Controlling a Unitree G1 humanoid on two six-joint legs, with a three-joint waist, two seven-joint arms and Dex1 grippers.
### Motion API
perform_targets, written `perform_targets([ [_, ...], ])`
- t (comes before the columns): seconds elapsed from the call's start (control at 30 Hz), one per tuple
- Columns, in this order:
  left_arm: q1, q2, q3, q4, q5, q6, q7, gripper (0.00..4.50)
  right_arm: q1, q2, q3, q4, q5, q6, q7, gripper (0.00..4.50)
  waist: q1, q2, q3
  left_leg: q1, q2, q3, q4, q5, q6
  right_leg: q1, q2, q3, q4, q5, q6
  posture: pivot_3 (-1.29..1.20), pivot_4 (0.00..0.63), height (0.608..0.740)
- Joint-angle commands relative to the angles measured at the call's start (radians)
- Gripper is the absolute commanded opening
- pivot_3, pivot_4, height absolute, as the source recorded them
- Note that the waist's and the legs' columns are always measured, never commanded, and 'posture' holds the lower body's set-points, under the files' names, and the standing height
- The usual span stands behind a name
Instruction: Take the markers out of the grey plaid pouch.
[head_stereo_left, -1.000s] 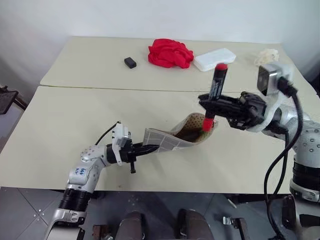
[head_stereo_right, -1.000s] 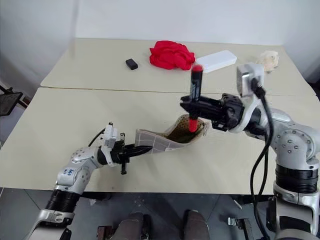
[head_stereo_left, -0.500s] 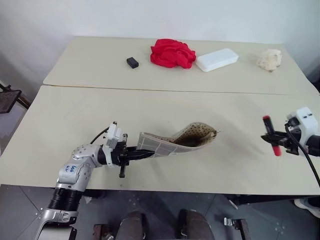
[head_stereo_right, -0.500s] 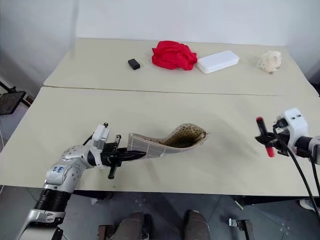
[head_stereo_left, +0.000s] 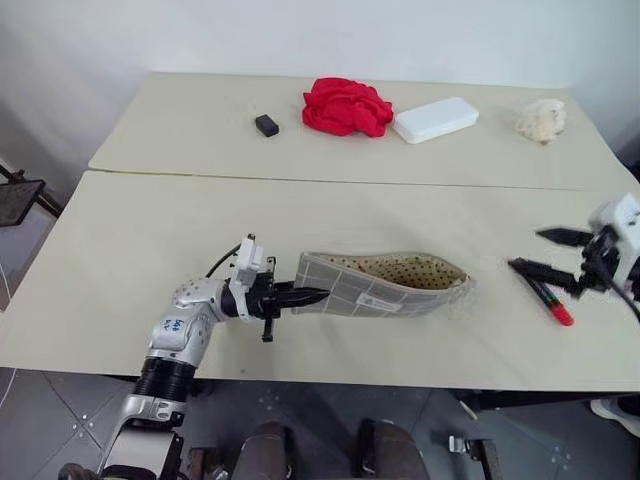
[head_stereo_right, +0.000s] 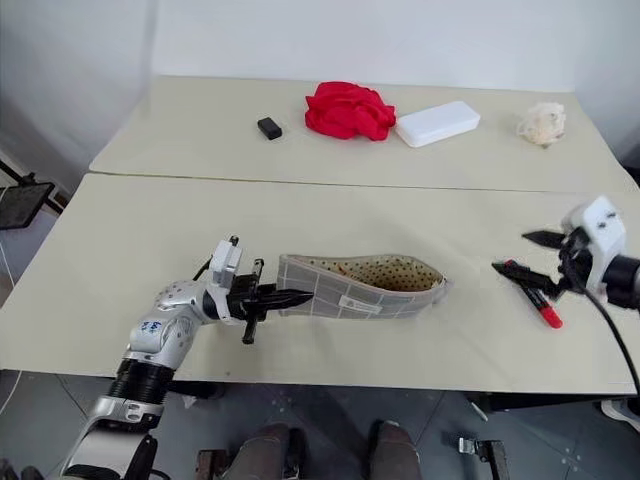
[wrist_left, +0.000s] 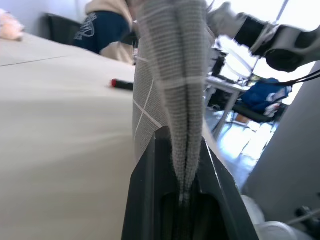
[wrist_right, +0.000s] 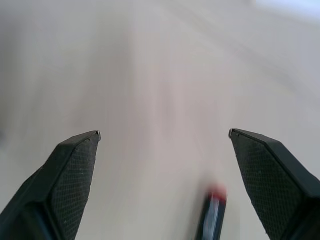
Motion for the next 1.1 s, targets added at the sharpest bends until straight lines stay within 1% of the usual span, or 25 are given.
perform_targets([
  [0.03,-0.008,-0.007,0.005,0.012,0.024,-0.068,-0.007,0.00,-0.080,-0.054,-0.011,-0.174,0.102,0.100,0.056,3.77,0.000,0.000,0.000,0.000,0.001,-0.001,0.000,0.000,0.000,0.000,0.001,0.000,0.000,0.000,0.000,0.00,0.150,0.740],
  [0.13,-0.012,-0.017,-0.007,0.032,0.046,-0.113,-0.015,0.00,-0.128,-0.070,0.055,-0.278,0.119,0.162,0.070,2.75,0.004,0.000,0.000,0.000,0.001,-0.001,0.000,0.000,0.000,0.001,0.000,-0.001,-0.001,0.000,0.000,0.00,0.150,0.740],
  [0.23,-0.026,-0.039,-0.012,0.060,0.066,-0.157,-0.010,0.00,-0.187,-0.065,0.159,-0.387,0.100,0.214,0.061,1.70,0.005,0.000,0.000,-0.001,0.000,-0.002,0.001,0.000,0.001,0.001,0.000,-0.001,-0.001,0.000,0.000,0.00,0.150,0.740],
  [0.37,-0.031,-0.050,-0.013,0.074,0.078,-0.187,-0.011,0.00,-0.242,-0.053,0.237,-0.468,0.107,0.283,0.045,0.27,0.004,-0.001,0.000,-0.001,0.000,-0.002,0.001,0.000,0.001,0.001,0.000,-0.001,-0.001,0.000,0.000,0.00,0.150,0.740],
  [0.4,-0.029,-0.051,-0.014,0.075,0.080,-0.189,-0.013,0.00,-0.253,-0.047,0.260,-0.492,0.103,0.303,0.033,0.04,0.004,-0.001,0.000,-0.001,0.000,-0.002,0.001,0.000,0.001,0.001,-0.001,-0.001,-0.001,0.000,0.000,0.00,0.150,0.740],
  [0.43,-0.026,-0.053,-0.016,0.074,0.082,-0.193,-0.013,0.00,-0.252,-0.049,0.300,-0.527,0.063,0.271,0.042,0.04,0.004,0.000,0.000,-0.001,0.000,-0.002,0.001,0.000,0.001,0.001,0.000,-0.001,-0.001,0.000,0.000,0.00,0.150,0.740],
  [0.47,-0.023,-0.057,-0.018,0.072,0.084,-0.196,-0.011,0.00,-0.260,-0.039,0.335,-0.565,0.072,0.325,0.019,0.04,0.003,0.000,0.000,-0.001,0.000,-0.002,0.001,0.000,0.001,0.001,0.000,-0.002,-0.001,0.000,0.000,0.00,0.150,0.740],
  [0.53,-0.019,-0.064,-0.020,0.071,0.088,-0.202,-0.008,0.00,-0.257,-0.059,0.408,-0.617,0.031,0.340,0.037,0.04,0.003,-0.001,0.000,-0.001,0.000,-0.002,0.001,0.000,0.001,0.001,0.000,-0.002,-0.001,0.000,0.000,0.00,0.150,0.740],
  [0.6,-0.017,-0.068,-0.021,0.070,0.091,-0.209,-0.007,0.00,-0.272,-0.059,0.473,-0.636,-0.020,0.371,0.016,0.04,0.003,-0.001,0.000,-0.002,0.000,-0.003,0.001,0.000,0.001,0.001,0.000,-0.002,-0.001,0.000,0.000,0.00,0.150,0.740],
  [0.77,-0.015,-0.074,-0.025,0.064,0.100,-0.235,0.000,0.00,-0.387,0.047,0.632,-0.623,-0.147,0.468,-0.083,0.04,-0.002,0.000,0.000,-0.001,0.000,-0.002,0.001,0.000,0.001,0.000,-0.001,-0.001,0.000,0.000,0.000,0.00,0.150,0.740],
  [0.87,-0.013,-0.074,-0.025,0.055,0.101,-0.247,0.006,0.00,-0.448,0.106,0.695,-0.640,-0.177,0.554,-0.116,0.04,-0.005,0.000,0.000,-0.002,0.000,-0.003,0.001,0.000,0.000,0.000,0.000,-0.002,0.000,0.000,0.000,0.00,0.150,0.740],
  [0.93,-0.011,-0.074,-0.024,0.055,0.099,-0.249,0.010,0.00,-0.464,0.126,0.716,-0.652,-0.183,0.589,-0.122,0.04,-0.004,0.000,0.000,-0.002,0.000,-0.002,0.001,0.000,0.000,0.000,0.000,-0.002,0.000,0.000,0.000,0.00,0.150,0.740],
  [1.0,-0.009,-0.076,-0.025,0.055,0.099,-0.253,0.015,0.00,-0.480,0.137,0.783,-0.672,-0.222,0.590,-0.121,0.04,-0.002,0.000,0.000,-0.002,0.000,-0.003,0.001,0.000,0.001,0.000,0.000,-0.002,0.000,0.000,0.000,0.00,0.150,0.740],
  [1.1,-0.006,-0.076,-0.028,0.053,0.100,-0.259,0.019,0.00,-0.494,0.158,0.824,-0.676,-0.253,0.596,-0.130,0.04,-0.003,0.000,0.000,-0.002,0.000,-0.003,0.001,0.000,0.001,0.000,-0.001,-0.002,0.000,0.000,0.000,0.00,0.150,0.740],
])
